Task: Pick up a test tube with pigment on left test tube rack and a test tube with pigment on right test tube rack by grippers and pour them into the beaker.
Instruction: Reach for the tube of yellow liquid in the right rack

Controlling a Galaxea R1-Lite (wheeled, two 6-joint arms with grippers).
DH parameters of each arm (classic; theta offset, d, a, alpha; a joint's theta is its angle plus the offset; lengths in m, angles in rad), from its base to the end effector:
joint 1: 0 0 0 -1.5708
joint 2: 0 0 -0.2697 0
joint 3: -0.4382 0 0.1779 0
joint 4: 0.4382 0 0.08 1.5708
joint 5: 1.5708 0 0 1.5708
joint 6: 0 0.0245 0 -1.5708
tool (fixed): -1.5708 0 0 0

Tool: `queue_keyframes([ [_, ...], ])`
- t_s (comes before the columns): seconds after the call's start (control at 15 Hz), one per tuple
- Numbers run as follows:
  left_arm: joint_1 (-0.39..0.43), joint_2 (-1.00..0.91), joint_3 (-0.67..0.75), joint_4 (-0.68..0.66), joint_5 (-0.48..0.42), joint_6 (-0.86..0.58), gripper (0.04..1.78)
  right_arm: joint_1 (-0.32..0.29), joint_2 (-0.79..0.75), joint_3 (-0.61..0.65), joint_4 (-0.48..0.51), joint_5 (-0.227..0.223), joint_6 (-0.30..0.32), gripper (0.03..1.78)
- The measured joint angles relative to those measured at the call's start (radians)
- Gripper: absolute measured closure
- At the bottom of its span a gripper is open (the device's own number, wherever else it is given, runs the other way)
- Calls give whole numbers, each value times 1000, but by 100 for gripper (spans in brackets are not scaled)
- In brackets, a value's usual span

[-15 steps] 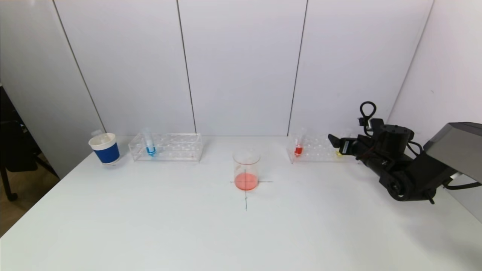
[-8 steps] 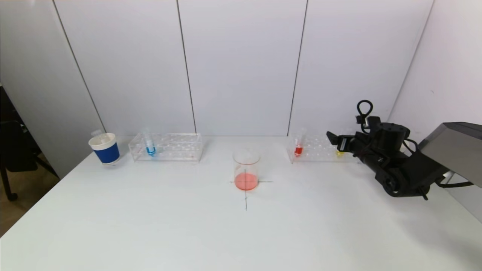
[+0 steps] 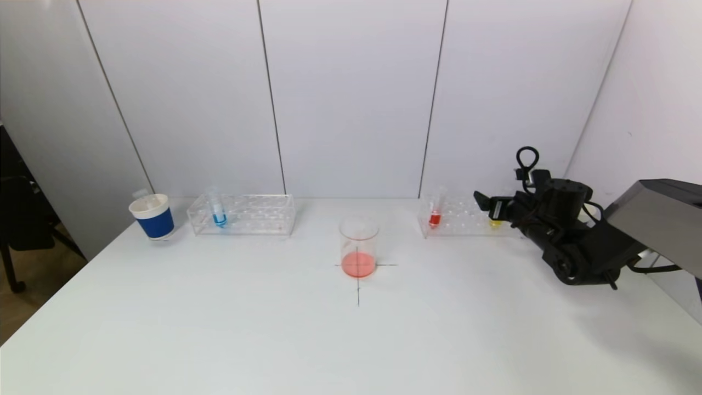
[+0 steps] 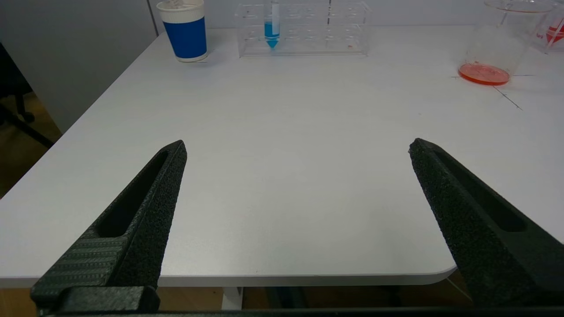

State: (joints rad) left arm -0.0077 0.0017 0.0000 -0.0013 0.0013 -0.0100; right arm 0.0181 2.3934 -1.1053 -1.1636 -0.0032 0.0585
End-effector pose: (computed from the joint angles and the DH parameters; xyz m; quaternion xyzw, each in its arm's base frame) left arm -0.0040 0.0001 0.0756 -0.0050 0.0002 -0.0032 1.0000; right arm 0.4187 0.0075 0.0369 0.0285 0.0624 0.0056 0.9976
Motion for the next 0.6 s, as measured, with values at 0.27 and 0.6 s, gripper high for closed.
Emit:
queue_keyframes([
  [0.27,0,0,0,0,0,0,6,0,5,-5,1,0,0,4],
  [0.6,0,0,0,0,0,0,6,0,7,-6,4,0,-1,4],
])
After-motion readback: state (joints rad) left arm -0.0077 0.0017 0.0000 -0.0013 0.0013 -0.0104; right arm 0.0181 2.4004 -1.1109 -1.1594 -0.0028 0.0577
